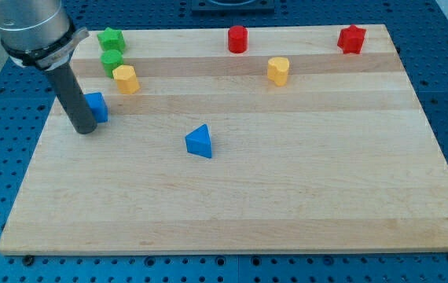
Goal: Move the yellow hexagon above the blue triangle
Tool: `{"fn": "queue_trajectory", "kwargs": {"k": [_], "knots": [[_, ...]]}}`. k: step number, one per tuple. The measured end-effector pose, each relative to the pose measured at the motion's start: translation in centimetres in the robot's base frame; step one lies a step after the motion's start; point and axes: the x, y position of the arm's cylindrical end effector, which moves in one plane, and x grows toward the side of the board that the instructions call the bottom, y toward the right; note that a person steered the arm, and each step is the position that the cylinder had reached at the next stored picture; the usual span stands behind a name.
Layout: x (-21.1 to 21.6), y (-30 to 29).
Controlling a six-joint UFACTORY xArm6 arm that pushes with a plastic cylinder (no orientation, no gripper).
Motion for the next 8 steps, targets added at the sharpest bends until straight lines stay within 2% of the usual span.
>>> {"fn": "queue_trajectory", "kwargs": {"k": [2, 4, 5, 7, 8], "knots": [[0.0, -0.1], [2.3, -2.3], [-0.6, -3.6], [-9.9, -3.7], [-12.0, -2.3]]}}
